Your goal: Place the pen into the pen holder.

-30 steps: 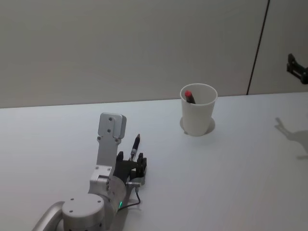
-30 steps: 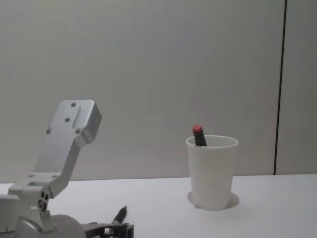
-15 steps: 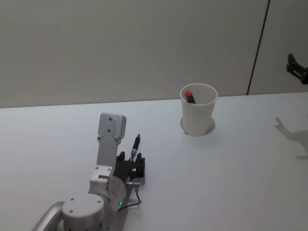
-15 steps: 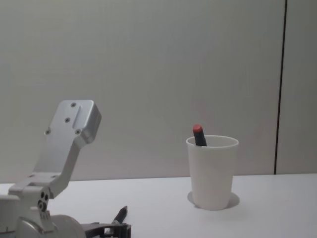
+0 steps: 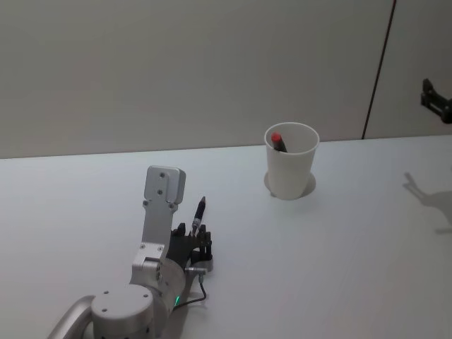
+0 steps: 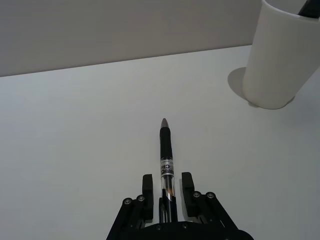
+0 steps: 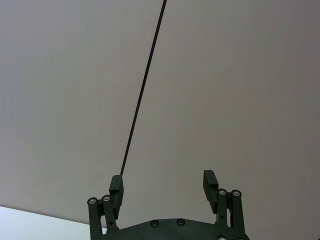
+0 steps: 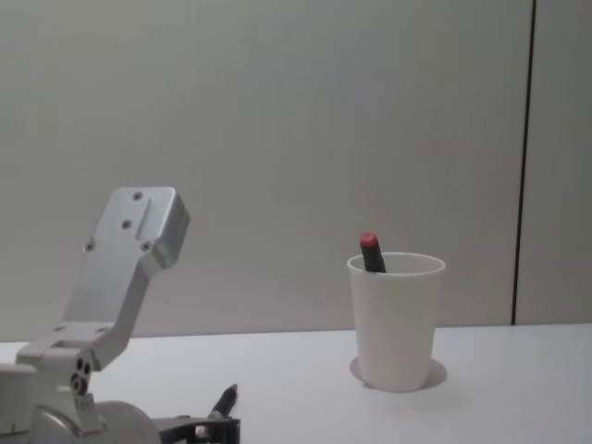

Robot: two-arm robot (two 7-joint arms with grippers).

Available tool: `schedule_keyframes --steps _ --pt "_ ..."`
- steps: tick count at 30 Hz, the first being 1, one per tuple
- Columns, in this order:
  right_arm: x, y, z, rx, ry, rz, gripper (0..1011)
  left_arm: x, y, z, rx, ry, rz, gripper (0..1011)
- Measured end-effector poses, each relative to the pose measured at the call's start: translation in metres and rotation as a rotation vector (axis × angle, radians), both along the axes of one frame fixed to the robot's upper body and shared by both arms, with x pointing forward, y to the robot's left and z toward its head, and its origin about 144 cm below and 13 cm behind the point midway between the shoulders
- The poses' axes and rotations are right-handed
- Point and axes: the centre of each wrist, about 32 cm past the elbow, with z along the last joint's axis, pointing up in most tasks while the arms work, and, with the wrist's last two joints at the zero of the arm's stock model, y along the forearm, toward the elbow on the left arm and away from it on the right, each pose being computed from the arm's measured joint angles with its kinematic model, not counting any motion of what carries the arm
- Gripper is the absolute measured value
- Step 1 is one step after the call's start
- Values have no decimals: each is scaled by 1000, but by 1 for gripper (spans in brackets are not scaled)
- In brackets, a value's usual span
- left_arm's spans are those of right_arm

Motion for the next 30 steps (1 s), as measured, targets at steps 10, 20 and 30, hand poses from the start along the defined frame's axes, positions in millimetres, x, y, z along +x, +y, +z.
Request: schedule_keyframes --steps 10,20,30 --pt "0 0 0 0 0 0 1001 0 0 0 0 1 -1 282" --pt "0 0 0 0 0 0 1001 0 0 0 0 1 -2 216" --pt "0 0 0 0 0 0 1001 0 0 0 -1 1 -2 162"
